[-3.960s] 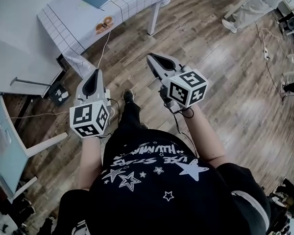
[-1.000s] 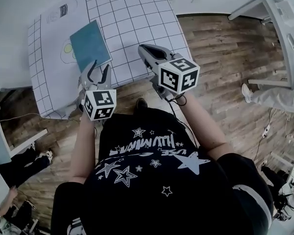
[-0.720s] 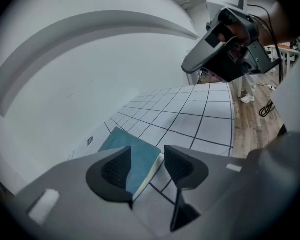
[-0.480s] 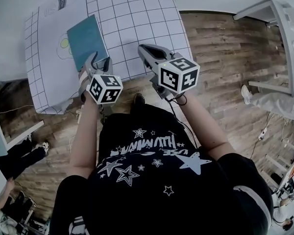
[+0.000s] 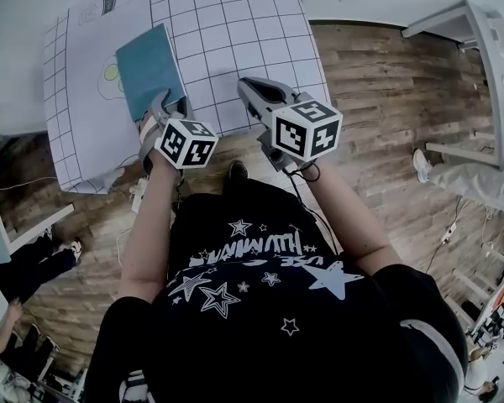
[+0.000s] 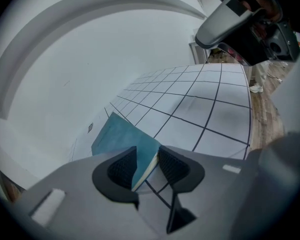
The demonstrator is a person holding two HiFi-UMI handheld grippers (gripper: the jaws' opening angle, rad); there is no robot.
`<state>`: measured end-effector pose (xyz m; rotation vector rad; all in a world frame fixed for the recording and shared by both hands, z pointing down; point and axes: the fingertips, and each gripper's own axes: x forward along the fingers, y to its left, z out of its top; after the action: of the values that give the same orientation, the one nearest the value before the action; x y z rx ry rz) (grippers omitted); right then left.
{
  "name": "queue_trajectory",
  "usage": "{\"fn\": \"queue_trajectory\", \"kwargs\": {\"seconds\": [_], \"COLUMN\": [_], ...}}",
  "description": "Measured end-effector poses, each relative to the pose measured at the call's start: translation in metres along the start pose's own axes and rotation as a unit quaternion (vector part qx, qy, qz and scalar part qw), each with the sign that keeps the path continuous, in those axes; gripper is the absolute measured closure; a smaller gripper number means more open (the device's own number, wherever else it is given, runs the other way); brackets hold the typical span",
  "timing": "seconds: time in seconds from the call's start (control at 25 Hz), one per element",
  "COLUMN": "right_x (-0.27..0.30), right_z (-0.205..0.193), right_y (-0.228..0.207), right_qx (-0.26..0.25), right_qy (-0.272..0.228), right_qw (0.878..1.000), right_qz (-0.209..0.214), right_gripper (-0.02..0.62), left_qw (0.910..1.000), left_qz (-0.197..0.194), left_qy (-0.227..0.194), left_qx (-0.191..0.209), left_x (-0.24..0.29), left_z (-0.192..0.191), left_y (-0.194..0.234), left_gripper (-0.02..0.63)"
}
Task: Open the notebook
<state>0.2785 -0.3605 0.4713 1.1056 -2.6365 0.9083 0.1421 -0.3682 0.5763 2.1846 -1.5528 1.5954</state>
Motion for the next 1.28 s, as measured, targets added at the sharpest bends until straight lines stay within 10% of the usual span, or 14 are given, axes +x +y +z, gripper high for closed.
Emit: {"fn": "queue_trajectory", "kwargs": {"seconds": [0.56,0.84,1.28], "right_x": [-0.008,-0.004,0.042], "right_z": [0.005,0.005,0.015], "right_y": [0.003,0.022,0.072], "right_qx": [0.006,0.001,-0.014], "right_qy": [-0.006,-0.007,0.003], "right_qw": [1.0,1.0,1.0], "right_qz": [-0.003,-0.004,0.001], "right_gripper": [0.578,0.578,0.578], "left_qw": [0.9998,0.9943,0.953], "left_qz": [-0.006,0.006,0.008], "left_qy": [-0.001,-0.072,-0.169], "left_qx": [0.019,-0.079,-0.251], "left_x": [-0.012,-0.048,-0.105], "left_z": [0.007,0.012,-0.036], "left_y": [0.005,0.046,0.129], "left_gripper": [0.568,0.595,0.595]}}
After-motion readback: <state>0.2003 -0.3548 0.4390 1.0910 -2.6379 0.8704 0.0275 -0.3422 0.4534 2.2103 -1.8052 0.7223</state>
